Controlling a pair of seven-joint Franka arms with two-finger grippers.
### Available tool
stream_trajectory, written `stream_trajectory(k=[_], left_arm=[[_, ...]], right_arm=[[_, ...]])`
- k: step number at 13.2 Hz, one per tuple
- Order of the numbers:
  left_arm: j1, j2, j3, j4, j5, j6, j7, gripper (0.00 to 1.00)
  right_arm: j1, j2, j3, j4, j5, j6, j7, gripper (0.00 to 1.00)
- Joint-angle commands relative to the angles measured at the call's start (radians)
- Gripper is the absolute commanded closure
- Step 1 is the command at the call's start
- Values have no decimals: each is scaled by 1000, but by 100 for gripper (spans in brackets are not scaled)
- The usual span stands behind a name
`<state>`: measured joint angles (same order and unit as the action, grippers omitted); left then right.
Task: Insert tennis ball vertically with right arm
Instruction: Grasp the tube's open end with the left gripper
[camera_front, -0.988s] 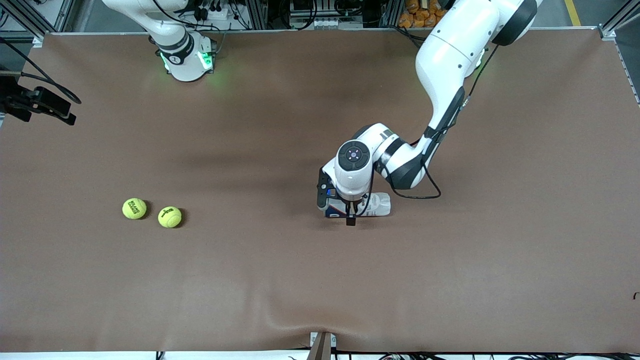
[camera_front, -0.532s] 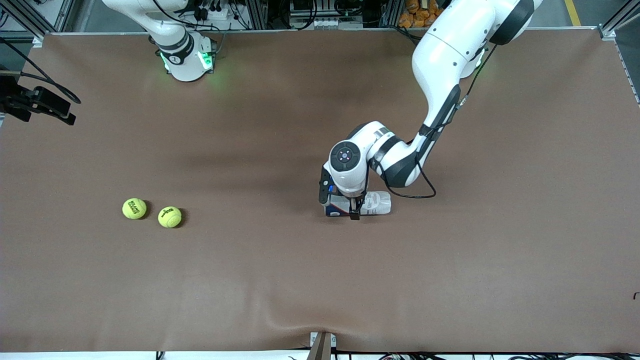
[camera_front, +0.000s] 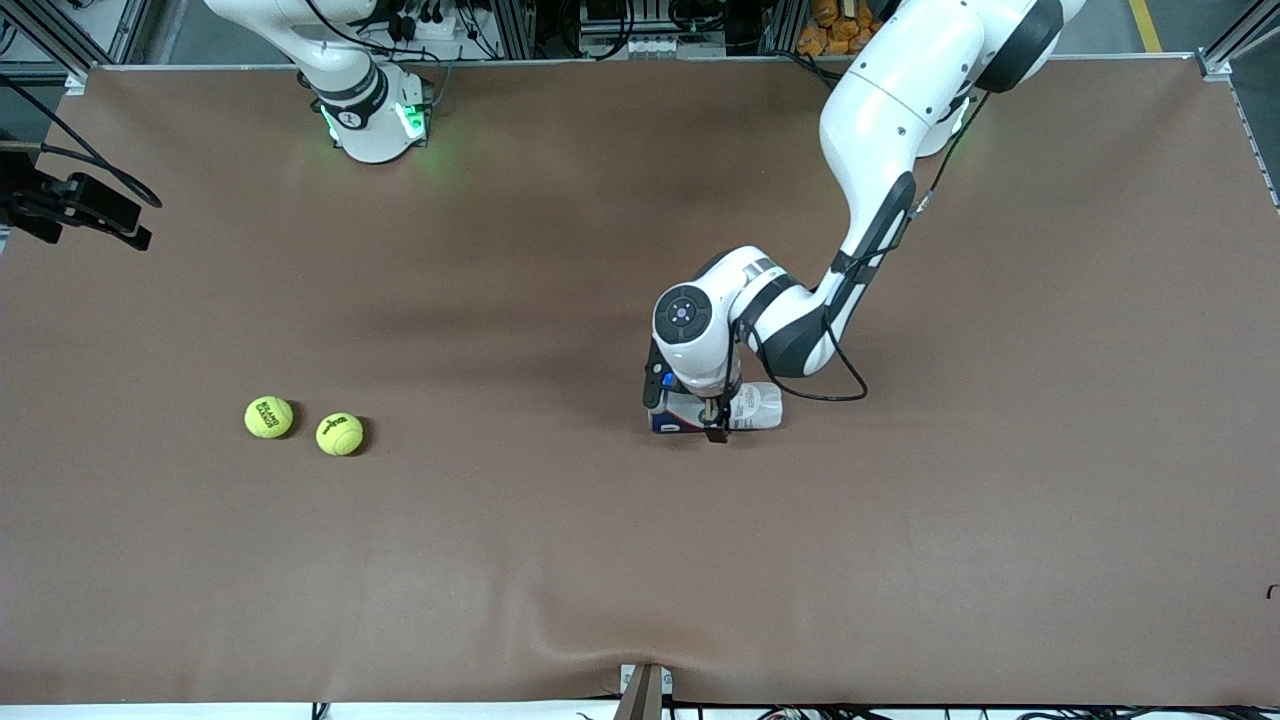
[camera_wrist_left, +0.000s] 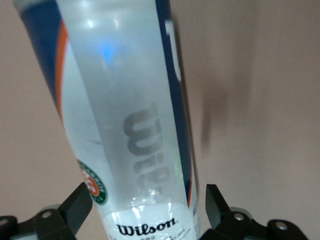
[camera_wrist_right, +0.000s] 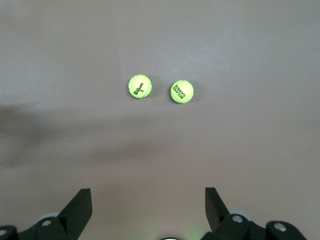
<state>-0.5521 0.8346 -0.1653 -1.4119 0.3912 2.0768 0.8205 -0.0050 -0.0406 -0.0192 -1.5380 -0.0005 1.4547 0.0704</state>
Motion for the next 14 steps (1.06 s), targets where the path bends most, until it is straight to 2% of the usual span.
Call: stream_trajectory(k=[1,7,14], left_arm=[[-14,15,15,25,23,-20,-1,0],[-31,32,26,25,41,-20,-35,0],[-34,40,30,24,73,-20,-52,16]], right_arm=[[-7,10,8,24,-4,-16,8,0],[-6,10,8,24,-4,-16,8,0],[-7,10,8,24,-6,-16,8,0]])
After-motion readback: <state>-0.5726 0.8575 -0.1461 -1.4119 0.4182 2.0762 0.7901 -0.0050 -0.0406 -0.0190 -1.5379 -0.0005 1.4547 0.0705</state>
